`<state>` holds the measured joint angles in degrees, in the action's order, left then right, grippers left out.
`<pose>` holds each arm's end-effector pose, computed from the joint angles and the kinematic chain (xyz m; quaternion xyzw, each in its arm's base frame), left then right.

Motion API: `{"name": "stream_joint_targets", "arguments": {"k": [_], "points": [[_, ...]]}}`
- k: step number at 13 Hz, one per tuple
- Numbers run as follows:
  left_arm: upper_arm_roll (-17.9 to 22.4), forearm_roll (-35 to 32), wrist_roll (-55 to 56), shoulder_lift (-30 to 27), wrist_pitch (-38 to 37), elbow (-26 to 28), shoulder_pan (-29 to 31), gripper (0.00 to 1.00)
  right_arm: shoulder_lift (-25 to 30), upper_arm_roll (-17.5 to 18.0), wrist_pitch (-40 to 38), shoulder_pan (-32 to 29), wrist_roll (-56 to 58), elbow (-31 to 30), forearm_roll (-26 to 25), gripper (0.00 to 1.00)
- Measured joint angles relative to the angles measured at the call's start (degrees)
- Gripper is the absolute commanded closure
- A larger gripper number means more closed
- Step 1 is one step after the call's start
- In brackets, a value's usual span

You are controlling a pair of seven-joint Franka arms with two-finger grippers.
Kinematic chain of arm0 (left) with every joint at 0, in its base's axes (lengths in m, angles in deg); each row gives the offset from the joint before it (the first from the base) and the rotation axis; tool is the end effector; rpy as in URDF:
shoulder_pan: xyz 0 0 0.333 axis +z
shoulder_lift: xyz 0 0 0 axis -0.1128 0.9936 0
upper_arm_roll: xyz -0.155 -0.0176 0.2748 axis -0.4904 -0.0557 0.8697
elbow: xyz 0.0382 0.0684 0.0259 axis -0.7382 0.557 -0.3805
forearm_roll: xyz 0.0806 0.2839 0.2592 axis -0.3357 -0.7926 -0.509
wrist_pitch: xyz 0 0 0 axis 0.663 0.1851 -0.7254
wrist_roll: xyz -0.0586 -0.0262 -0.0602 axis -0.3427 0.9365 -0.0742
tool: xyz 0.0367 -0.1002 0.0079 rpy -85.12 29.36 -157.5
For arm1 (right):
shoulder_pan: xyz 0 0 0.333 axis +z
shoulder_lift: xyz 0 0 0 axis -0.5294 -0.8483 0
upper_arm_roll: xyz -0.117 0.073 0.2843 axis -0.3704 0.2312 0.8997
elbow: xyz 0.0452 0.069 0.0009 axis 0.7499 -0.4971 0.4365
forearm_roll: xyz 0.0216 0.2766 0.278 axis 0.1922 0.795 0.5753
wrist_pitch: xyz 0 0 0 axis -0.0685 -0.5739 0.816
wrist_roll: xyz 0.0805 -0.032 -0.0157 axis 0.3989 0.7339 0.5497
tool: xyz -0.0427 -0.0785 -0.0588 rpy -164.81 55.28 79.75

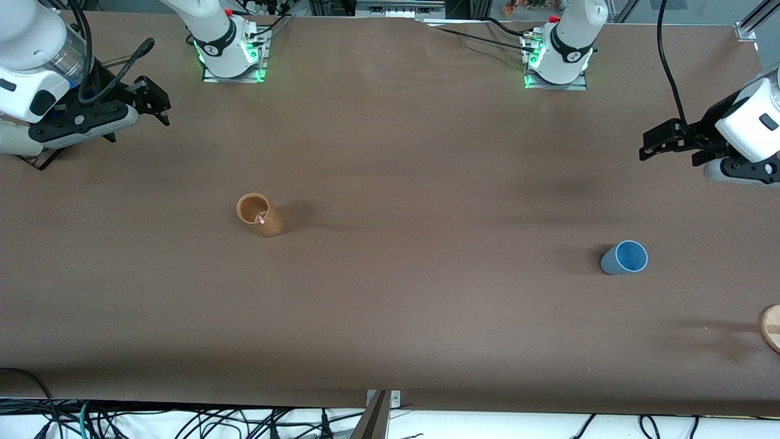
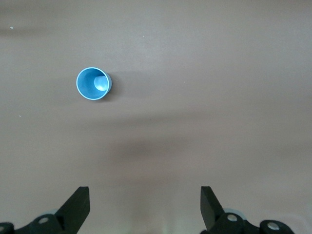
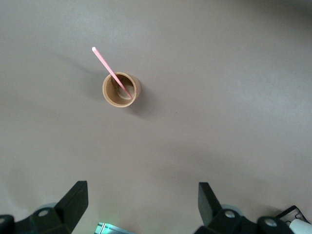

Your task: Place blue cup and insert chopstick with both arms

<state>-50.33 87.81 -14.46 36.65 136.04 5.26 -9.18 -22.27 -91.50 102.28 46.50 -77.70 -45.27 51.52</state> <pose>0.5770 -0.0346 0.6108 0.9972 -0.0303 -0.0586 0.0349 0.5227 0.1021 0.6076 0.9813 0.1900 -0.0240 0.0189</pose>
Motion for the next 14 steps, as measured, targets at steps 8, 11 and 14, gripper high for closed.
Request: {"name": "stream_joint_targets", "arguments": {"k": [8,11,14], "points": [[0.00,0.08,0.00,0.29,0.12,0.90,1.11,0.00,-0.02,0.08,0.00,0.04,-0.80,0.00,0.00,0.00],[0.00,0.08,0.00,0.29,0.12,0.90,1.15,0.00,-0.07,0.15,0.00,0.46,-0.81,0.00,-0.01,0.00],[0.00,0.08,0.00,0.29,0.12,0.91,1.31,0.00,-0.27,0.61,-0.12,0.88,-0.98,0.00,0.00,0.00]]}}
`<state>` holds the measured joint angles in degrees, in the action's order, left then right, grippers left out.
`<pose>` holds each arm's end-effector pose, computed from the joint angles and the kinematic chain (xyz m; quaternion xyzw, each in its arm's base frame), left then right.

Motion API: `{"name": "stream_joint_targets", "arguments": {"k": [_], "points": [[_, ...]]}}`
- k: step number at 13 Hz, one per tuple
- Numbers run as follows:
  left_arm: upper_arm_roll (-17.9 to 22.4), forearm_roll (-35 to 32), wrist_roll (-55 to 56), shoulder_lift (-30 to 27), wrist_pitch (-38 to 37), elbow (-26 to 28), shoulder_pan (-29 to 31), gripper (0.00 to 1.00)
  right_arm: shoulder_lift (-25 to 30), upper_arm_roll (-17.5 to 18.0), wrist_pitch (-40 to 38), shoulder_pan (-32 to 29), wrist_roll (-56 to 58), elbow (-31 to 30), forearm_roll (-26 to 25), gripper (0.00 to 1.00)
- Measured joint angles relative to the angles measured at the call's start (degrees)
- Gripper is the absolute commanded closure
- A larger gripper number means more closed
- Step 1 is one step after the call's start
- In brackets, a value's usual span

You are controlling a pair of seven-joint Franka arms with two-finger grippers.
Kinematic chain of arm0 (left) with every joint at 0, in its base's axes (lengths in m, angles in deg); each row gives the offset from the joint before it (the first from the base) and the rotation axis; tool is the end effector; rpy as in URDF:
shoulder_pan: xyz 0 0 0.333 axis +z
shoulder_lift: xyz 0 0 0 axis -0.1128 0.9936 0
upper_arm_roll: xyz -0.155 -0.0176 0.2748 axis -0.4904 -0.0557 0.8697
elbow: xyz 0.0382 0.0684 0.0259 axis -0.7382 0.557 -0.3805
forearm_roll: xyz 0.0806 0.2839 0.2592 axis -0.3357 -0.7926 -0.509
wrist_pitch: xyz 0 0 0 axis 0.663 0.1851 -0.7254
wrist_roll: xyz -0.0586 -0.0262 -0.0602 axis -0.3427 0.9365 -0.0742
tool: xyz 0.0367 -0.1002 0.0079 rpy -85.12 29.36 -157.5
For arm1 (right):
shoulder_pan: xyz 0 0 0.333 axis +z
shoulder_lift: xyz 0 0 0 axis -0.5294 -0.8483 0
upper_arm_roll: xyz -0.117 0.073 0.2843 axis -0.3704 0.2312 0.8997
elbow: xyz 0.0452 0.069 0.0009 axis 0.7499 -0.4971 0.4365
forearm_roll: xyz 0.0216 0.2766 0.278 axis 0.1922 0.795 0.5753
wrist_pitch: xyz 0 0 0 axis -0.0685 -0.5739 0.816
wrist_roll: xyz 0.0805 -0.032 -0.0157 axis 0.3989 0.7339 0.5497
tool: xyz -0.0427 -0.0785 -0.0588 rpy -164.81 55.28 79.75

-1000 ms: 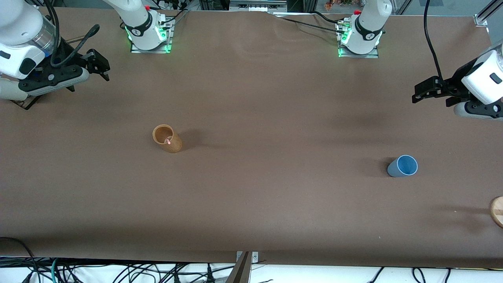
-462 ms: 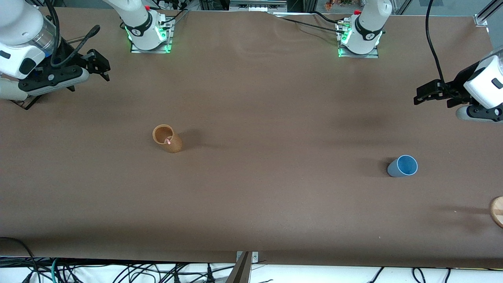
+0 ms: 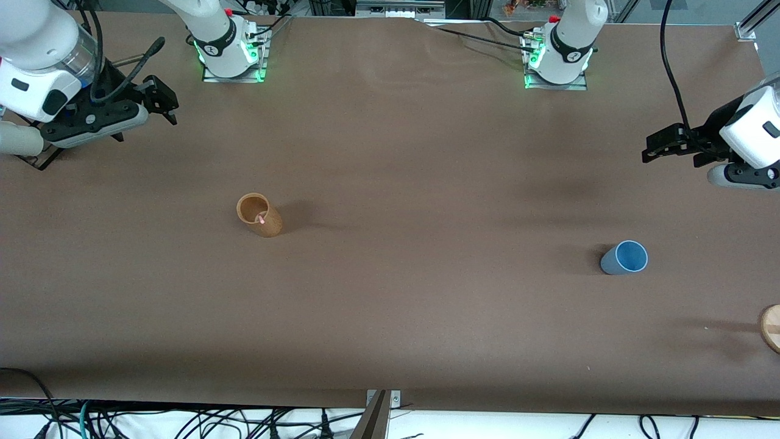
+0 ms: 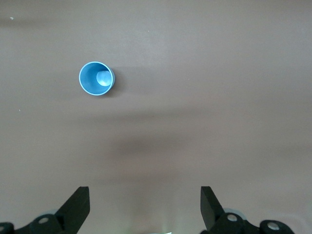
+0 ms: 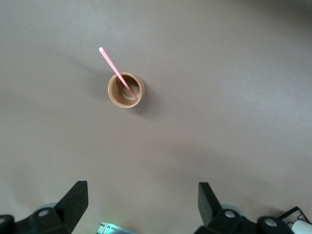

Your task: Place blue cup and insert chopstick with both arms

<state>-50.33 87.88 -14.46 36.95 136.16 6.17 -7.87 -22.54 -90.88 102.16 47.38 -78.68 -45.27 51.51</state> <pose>0.5788 -0.0216 0.6007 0.9969 -0.0185 -0.0677 0.0361 0.5208 0.1162 0.6049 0.9803 0.1944 -0.0270 0.0200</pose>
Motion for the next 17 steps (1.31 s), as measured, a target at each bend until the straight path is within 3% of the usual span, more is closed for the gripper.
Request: {"name": "stream_joint_targets", "arguments": {"k": [6,11,14,17], "points": [[-0.33,0.00,-0.08,2.77,0.20,0.56,0.45,0.00,-4.16,0.07,1.09,1.90,-2.31,-0.10,0.17,0.00],[-0.35,-2.04,-0.41,9.56,7.57,1.87,0.44,0.00,-9.13,0.78,9.88,6.04,-6.18,-4.65,0.27,0.00],[-0.35,-3.69,-1.02,11.72,17.06,6.28,0.45,0.00,-8.97,1.91,20.12,6.06,-6.19,-12.20,0.44,0.00],[-0.06,-3.92,-5.16,12.27,33.44,16.87,1.09,0.00,-9.22,2.47,31.33,6.06,-6.20,-19.90,0.44,0.00]]}}
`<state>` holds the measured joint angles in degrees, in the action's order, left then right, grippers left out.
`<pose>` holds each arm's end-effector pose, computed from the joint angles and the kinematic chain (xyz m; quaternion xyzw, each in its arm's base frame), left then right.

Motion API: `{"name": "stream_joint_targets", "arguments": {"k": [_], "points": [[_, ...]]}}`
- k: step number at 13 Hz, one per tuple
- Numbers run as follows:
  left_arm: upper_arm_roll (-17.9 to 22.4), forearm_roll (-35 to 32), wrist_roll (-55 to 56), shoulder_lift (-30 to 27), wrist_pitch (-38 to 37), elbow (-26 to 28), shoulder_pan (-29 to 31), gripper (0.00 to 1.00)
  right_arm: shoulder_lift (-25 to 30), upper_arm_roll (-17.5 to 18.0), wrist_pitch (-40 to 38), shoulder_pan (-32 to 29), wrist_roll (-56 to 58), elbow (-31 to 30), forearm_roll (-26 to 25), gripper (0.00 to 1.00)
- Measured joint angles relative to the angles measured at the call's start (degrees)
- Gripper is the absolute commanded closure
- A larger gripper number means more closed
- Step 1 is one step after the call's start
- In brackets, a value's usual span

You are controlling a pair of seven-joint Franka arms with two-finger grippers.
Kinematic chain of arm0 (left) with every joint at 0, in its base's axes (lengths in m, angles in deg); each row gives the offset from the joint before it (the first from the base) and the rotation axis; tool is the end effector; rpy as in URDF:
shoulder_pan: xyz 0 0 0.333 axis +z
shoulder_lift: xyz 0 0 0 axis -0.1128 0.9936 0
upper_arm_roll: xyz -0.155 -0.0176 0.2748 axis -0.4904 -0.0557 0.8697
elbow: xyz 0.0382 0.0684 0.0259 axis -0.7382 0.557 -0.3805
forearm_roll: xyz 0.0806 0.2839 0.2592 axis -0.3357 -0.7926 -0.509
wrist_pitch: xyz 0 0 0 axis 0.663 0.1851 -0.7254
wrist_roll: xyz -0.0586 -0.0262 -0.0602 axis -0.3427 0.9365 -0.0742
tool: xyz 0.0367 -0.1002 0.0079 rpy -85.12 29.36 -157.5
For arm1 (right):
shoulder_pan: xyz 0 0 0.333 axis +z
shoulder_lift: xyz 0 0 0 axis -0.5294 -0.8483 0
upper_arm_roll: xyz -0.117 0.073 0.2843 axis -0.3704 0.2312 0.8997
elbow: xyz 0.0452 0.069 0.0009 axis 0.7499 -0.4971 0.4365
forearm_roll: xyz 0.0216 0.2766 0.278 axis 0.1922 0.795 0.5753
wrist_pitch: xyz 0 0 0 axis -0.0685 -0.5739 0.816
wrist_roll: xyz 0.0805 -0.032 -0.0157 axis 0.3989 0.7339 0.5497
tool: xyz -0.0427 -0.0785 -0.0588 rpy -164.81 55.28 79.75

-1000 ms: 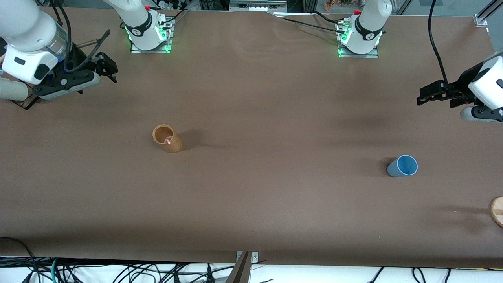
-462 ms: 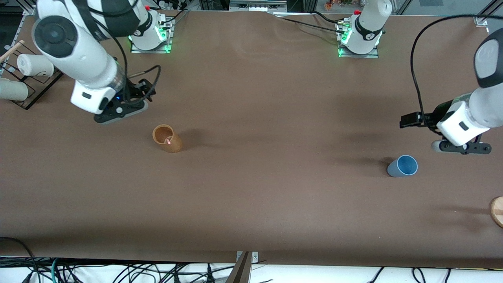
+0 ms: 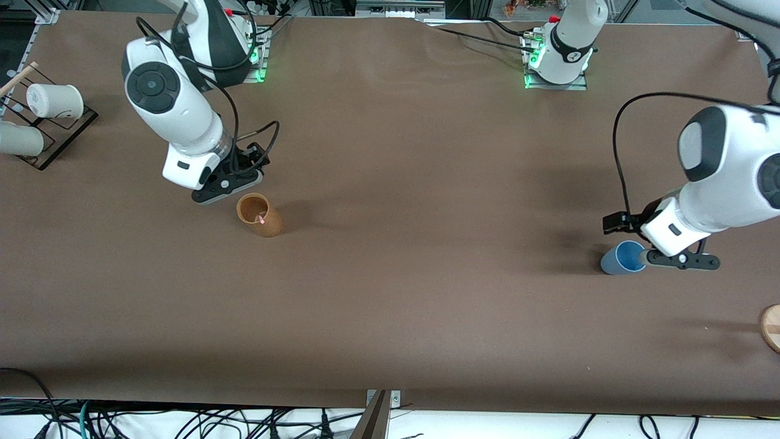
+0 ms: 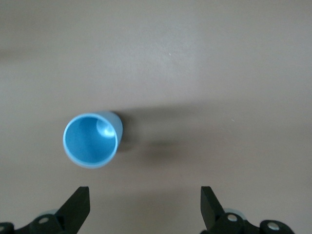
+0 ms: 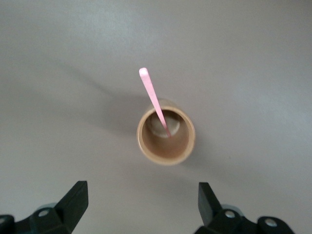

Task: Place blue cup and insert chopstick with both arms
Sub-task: 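Lower the right gripper to the chopstick while the left gripper reaches the blue cup, then grasp the pink chopstick with the right gripper while the left gripper grasps the cup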

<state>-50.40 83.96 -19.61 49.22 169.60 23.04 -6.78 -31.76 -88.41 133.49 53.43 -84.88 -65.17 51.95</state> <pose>0.6409 -0.0031 0.3758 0.9982 -0.0510 -0.0299 0.0036 0.5306 0.2087 0.3971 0.9749 0.2222 -0.0060 0.0150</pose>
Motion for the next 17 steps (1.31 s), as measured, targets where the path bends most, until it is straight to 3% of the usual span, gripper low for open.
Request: {"name": "stream_joint_targets", "arguments": {"k": [3,7,9,13,14,15,17], "points": [[0.13,0.00,-2.97,0.14,11.50,7.73,1.60,0.00,-2.55,0.03,7.77,0.00,0.04,-2.79,0.00,0.05],[0.12,0.00,-3.52,1.76,18.99,10.64,1.73,0.00,-8.02,0.10,15.85,0.41,0.39,-2.65,-0.07,0.15],[0.13,0.00,-3.55,3.02,22.16,11.53,1.83,0.00,-9.73,0.16,17.18,0.68,0.72,-1.57,-0.09,0.24],[0.17,-0.01,-3.56,5.04,26.94,12.93,1.90,0.00,-11.10,0.10,17.31,0.61,3.02,0.42,-0.13,0.55],[0.21,-0.01,-3.56,5.58,27.81,12.98,1.99,0.00,-11.11,-0.04,17.31,0.48,4.12,0.67,-0.13,0.58],[0.25,-0.01,-3.70,6.16,28.54,13.02,2.18,0.18,-11.11,-0.21,17.31,0.31,5.08,0.81,-0.13,0.62],[0.26,-0.01,-6.12,6.95,29.40,13.02,2.80,0.90,-11.17,-0.47,17.33,0.07,6.33,0.82,-0.13,0.69]]}}
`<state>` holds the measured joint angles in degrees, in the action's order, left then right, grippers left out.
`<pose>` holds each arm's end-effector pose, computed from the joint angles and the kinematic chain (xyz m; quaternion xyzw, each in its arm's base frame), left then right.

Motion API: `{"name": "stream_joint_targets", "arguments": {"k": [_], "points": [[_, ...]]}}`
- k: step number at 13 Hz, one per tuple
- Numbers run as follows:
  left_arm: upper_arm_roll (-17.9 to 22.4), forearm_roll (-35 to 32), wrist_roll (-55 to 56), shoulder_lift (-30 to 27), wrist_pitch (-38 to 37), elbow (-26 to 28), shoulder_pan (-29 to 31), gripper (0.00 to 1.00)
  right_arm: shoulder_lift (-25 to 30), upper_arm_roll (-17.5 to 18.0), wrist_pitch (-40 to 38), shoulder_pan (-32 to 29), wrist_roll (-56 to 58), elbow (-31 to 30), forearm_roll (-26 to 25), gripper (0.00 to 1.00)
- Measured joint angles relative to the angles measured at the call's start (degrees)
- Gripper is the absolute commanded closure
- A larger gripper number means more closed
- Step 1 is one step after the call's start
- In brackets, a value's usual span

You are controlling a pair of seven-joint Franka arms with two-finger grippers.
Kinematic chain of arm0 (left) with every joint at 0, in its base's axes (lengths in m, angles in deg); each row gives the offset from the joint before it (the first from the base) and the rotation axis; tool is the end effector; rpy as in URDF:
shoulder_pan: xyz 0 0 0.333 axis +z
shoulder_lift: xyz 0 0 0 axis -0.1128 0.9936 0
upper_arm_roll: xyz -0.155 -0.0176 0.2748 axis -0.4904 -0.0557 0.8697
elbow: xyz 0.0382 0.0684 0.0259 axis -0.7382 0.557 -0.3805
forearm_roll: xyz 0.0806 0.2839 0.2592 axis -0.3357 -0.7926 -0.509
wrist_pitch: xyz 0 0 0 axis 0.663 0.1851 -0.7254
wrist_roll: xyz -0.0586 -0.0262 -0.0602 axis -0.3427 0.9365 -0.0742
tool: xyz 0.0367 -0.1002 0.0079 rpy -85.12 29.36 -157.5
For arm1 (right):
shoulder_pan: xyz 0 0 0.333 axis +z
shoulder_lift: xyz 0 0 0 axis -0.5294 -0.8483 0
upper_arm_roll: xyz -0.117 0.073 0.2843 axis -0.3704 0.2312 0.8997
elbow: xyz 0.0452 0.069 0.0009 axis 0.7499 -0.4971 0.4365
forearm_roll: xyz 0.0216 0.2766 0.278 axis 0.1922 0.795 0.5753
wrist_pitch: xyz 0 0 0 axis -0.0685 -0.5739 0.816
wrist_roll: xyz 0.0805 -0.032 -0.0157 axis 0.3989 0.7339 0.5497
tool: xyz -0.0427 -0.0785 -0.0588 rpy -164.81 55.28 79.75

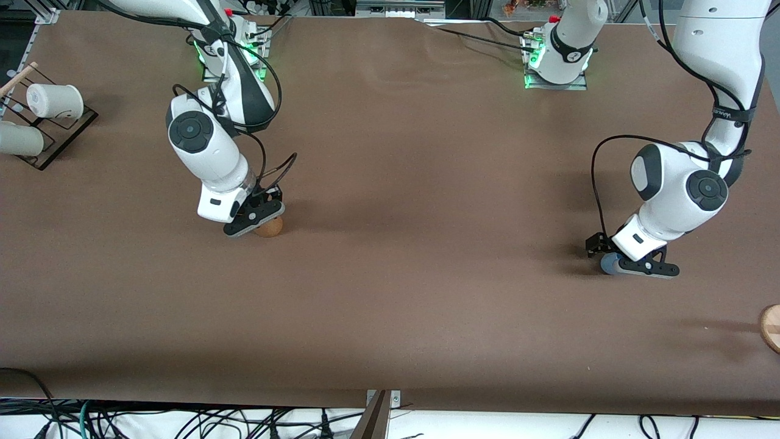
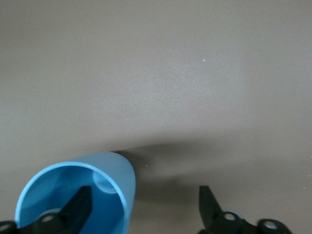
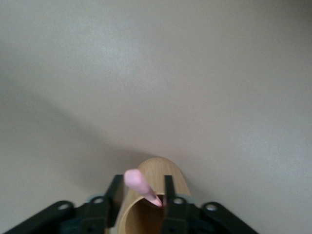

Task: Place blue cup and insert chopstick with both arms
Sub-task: 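Grasp the pink chopstick with the right gripper while the left gripper grasps the cup, then lift the chopstick with the right gripper while the left gripper carries the cup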

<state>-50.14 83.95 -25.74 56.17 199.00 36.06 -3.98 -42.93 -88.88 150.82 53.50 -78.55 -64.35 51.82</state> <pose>0.6268 0.0307 0.2450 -0.9956 0.0772 -0.0519 0.0064 0.5684 0.2208 0.3162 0.9597 0.2759 0.0536 0.0076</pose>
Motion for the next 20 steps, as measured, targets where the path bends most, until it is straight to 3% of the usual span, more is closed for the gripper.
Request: {"name": "stream_joint_targets", "arguments": {"k": [1,4,8,11,13,17,20], "points": [[0.00,0.00,-1.75,0.14,0.09,0.00,0.34,1.00,-0.13,0.00,0.07,-0.05,0.18,0.00,0.00,0.74],[0.43,0.00,-3.16,0.22,0.10,-0.01,0.66,1.00,-0.92,0.00,0.66,-0.11,0.28,0.01,0.00,1.00],[0.72,0.00,-3.24,0.25,0.11,-0.02,0.66,1.00,-1.14,0.00,0.86,-0.25,0.40,1.12,-0.06,1.00],[0.59,0.01,-3.19,0.24,-1.03,-1.41,0.38,1.00,-0.32,-0.01,-1.88,-0.30,1.45,5.98,-0.09,1.00],[-0.21,0.06,-0.36,0.16,-6.81,-5.20,-1.44,1.00,2.32,-0.01,-9.54,-0.34,3.87,11.23,-0.08,1.00],[-4.81,0.07,15.54,-0.02,-18.78,-15.04,-10.10,1.00,6.10,0.01,-29.72,-0.39,6.11,25.97,1.75,1.00],[-5.80,0.08,32.27,0.66,-20.72,-18.81,-20.57,1.00,6.19,0.33,-35.01,-0.30,6.54,32.66,4.41,1.00]]}}
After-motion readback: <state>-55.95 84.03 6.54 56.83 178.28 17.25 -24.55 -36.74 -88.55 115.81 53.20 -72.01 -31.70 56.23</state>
